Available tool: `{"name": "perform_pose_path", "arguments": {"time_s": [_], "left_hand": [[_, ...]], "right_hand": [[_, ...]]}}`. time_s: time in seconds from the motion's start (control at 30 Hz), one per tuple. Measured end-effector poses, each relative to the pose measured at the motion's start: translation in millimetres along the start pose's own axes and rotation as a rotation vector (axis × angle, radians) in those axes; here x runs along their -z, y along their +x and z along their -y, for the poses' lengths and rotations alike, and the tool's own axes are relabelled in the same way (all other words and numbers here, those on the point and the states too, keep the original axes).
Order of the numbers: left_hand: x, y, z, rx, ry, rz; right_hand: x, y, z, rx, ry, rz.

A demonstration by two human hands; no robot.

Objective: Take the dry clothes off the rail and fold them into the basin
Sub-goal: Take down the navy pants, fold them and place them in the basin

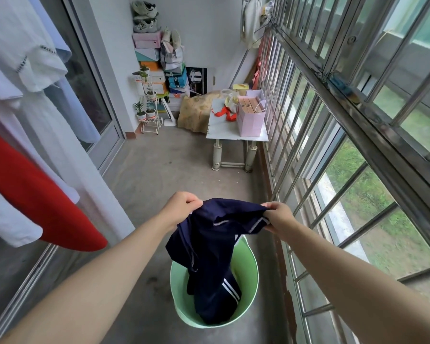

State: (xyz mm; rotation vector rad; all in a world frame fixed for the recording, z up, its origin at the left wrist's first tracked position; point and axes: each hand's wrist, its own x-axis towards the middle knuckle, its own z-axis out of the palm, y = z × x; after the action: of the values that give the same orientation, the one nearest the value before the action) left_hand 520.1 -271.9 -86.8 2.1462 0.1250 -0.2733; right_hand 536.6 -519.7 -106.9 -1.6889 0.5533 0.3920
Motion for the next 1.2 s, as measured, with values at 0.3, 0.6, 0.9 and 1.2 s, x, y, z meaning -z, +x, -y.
{"name": "perform_pose_path", "arguments": {"time_s": [0.3, 0.6, 0.9, 1.2], "left_hand": [[6.2, -1.8, 14.9, -0.002, 0.081, 0.067], [16.8, 3.3, 24.5, 0.056, 0.026, 0.029], [7.7, 12.6, -9.5, 0.067, -0.276, -0.177], [-17.6, 8.3, -36.4, -0.084, -0.429, 0.168]], "right_hand": [[-16.9, -16.3, 11.7, 0.324, -0.19, 0.049], [-31.3, -29.9, 16.4, 0.765, -0.454, 0.0], [-49.9, -46.5, 24.7, 0.791, -0.511, 0.348], [-50.0, -34.3, 31.6, 0.711, -0.479, 0.194]]}}
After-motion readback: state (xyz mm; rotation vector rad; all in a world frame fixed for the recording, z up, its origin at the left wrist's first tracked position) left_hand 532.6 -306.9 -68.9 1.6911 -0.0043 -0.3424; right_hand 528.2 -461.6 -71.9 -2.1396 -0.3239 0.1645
